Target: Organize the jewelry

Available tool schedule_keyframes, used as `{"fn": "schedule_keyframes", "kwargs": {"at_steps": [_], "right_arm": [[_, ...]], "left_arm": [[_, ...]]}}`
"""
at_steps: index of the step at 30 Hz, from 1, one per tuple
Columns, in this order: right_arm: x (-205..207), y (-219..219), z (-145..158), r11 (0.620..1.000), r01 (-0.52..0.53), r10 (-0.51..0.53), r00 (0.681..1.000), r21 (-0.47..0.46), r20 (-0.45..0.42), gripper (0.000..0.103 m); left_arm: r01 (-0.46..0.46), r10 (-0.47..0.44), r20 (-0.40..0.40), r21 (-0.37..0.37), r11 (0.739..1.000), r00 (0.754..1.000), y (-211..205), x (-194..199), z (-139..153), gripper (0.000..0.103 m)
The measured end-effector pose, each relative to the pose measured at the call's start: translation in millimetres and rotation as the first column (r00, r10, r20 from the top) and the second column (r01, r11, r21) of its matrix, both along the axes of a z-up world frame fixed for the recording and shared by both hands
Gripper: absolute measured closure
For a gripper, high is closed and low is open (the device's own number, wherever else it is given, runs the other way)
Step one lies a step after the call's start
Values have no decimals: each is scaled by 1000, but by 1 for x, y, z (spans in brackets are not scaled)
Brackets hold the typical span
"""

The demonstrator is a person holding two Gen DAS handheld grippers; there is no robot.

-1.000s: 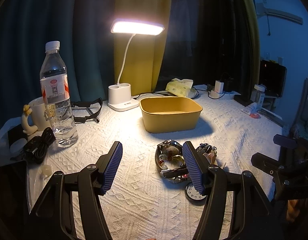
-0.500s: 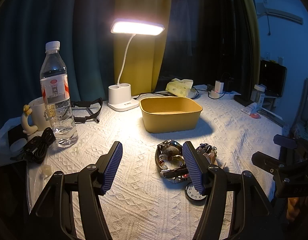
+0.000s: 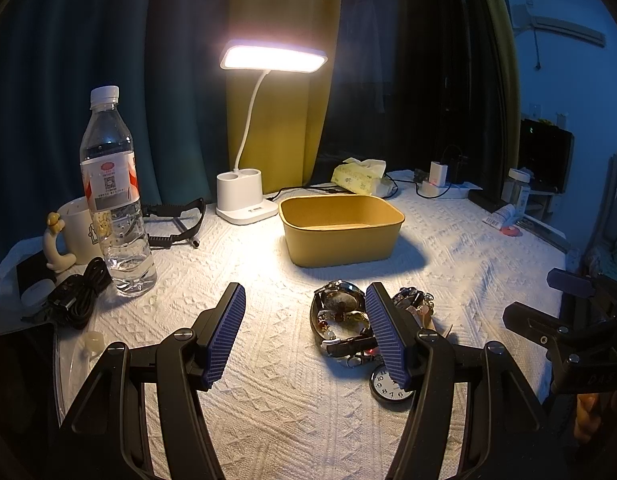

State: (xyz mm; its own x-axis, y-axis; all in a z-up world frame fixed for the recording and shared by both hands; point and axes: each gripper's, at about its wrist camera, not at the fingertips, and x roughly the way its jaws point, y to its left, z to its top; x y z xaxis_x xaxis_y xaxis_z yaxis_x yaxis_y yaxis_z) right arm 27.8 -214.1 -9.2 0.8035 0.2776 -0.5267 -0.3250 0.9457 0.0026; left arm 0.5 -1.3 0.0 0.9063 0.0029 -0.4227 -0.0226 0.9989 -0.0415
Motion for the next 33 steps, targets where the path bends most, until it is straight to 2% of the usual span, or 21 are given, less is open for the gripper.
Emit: {"fn": "schedule_keyframes", "kwargs": {"at_steps": [30, 33], "right_arm": [[2, -3, -3, 1000, 8, -8, 1000, 11, -16, 0], [3, -3, -4, 1000, 9, -8, 1000, 12, -18, 0]], "left_arm": [[-2, 2, -1, 4, 1000, 1000, -1, 0, 0, 37], [4, -3, -30, 25, 1000, 1000, -3, 3, 0, 37]]}}
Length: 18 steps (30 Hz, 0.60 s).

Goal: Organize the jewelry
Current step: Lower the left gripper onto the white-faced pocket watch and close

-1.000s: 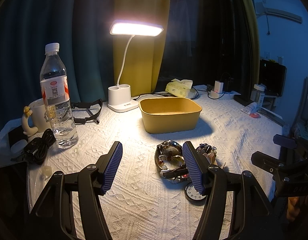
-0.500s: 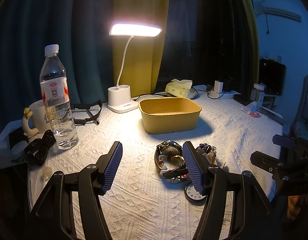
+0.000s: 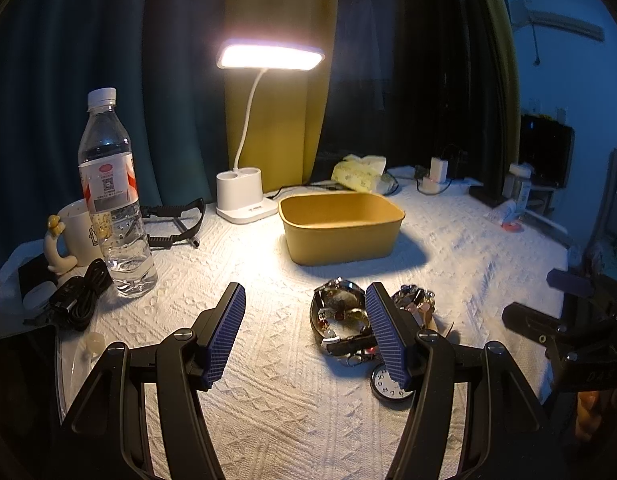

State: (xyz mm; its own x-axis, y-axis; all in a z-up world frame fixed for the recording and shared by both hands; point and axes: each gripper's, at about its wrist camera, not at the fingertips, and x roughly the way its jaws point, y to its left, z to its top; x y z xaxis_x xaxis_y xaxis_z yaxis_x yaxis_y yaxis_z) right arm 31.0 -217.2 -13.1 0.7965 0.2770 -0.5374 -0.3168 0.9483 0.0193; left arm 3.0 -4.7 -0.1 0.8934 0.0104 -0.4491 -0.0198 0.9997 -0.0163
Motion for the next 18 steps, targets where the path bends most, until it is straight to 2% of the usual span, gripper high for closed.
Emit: {"fn": "schedule_keyframes", "kwargs": {"at_steps": [2, 6, 8, 11, 16, 18], "right_arm": [[2, -2, -1, 1000, 3, -3, 1000, 5, -4, 0], [7, -8, -7, 1000, 16, -16, 1000, 19, -17, 0], [11, -12, -10, 999, 22, -21, 999, 27, -29, 0], [15, -20, -15, 999, 32, -30, 999, 42, -42, 0], [23, -34, -23, 996, 50, -46, 997, 70, -68, 0], [25, -40, -26, 995, 55, -49, 996, 79, -76, 0]], "left_arm": [[35, -34, -46, 8, 999, 998, -5, 6, -1, 37], [108, -107, -78, 12, 994, 991, -17, 6, -4, 37], [152, -149, -142, 13, 988, 979, -25, 10, -12, 37], [200, -203, -215, -36, 979, 955, -31, 14, -25, 37], [204, -198, -286, -8, 979, 938, -41, 26, -37, 37], [210, -201, -329, -11, 978, 923, -44, 35, -43, 37]]}}
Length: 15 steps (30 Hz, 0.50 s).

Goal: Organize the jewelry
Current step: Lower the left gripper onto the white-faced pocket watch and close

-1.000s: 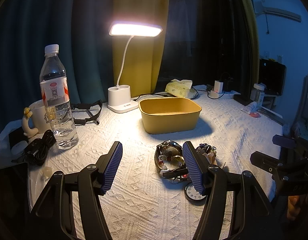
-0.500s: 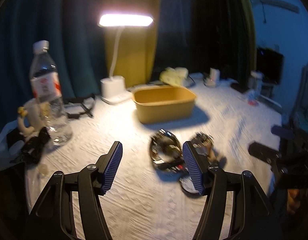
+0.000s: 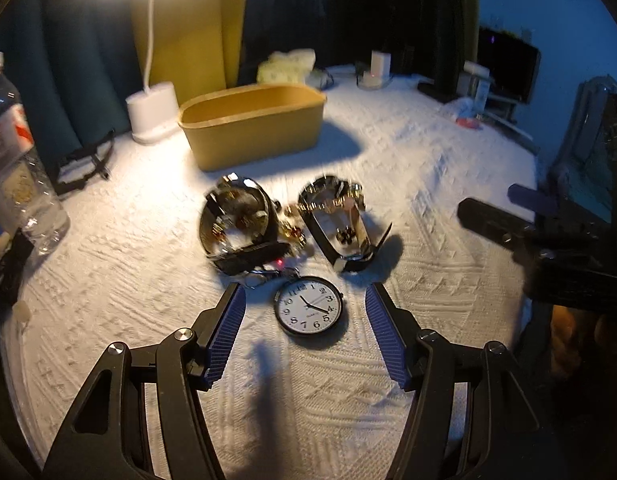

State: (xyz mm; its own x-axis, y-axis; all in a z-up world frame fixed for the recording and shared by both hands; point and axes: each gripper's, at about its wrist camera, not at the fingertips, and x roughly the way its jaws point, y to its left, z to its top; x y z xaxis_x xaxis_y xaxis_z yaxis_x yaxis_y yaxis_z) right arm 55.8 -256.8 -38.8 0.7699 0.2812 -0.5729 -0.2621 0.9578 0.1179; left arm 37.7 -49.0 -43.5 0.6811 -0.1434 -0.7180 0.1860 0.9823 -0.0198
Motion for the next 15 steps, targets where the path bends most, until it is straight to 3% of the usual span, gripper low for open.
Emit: {"fn": "schedule_keyframes", "kwargs": {"at_steps": [3, 6, 7, 15], "right_arm": [[3, -7, -3, 1000, 6, -6, 1000, 9, -3, 0], [5, -11, -6, 1000, 4, -4, 1000, 16, -5, 0], [6, -12, -7, 1000, 0, 0, 1000, 14, -3, 0], [6, -4, -7, 999, -50, 50, 999, 8, 6, 0]], "left_arm": [[15, -15, -66, 12, 1000, 998, -5, 9, -10, 37], [28, -26, -60, 33, 999, 998, -11, 6, -10, 49], [39, -37, -57, 35, 999, 998, -13, 5, -10, 60], [64, -64, -42, 15, 998, 997, -14, 0, -5, 61]]}}
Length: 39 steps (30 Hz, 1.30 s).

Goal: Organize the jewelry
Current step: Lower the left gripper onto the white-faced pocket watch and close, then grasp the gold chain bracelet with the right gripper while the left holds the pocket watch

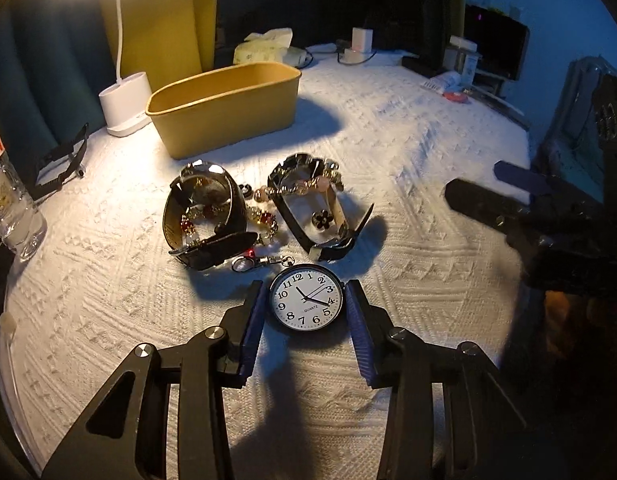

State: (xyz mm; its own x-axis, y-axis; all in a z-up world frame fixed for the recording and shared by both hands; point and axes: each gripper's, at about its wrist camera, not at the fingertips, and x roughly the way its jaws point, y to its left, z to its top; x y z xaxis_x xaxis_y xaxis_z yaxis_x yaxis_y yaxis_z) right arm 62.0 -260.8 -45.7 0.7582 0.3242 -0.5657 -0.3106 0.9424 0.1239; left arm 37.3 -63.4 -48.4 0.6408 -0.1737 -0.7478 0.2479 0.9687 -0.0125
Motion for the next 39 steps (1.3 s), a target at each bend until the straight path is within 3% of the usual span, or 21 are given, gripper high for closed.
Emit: {"fn": "schedule_keyframes", "kwargs": {"at_steps": [8, 16, 25, 29, 34, 39], "right_arm": [[-1, 30, 5, 995, -97, 97, 995, -21, 1, 0], [8, 59, 9, 985, -164, 165, 986, -44, 2, 6], [29, 91, 4, 974, -213, 209, 976, -75, -58, 28], [34, 101, -4, 967, -233, 223, 970, -104, -100, 41], [41, 100, -6, 968, -224, 210, 969, -109, -128, 68], [43, 104, 0, 970, -217, 204, 972, -114, -117, 75]], "left_arm": [[-30, 41, 130, -86, 996, 991, 21, -15, 26, 61], [-97, 123, 253, -113, 989, 960, 57, -18, 46, 61], [-141, 199, 289, -207, 968, 937, 96, -13, 44, 61], [-129, 195, 266, -248, 960, 944, 101, -10, 42, 61], [-112, 177, 221, -278, 954, 959, 103, -2, 37, 61], [-111, 172, 183, -302, 947, 968, 110, 5, 35, 61]]}}
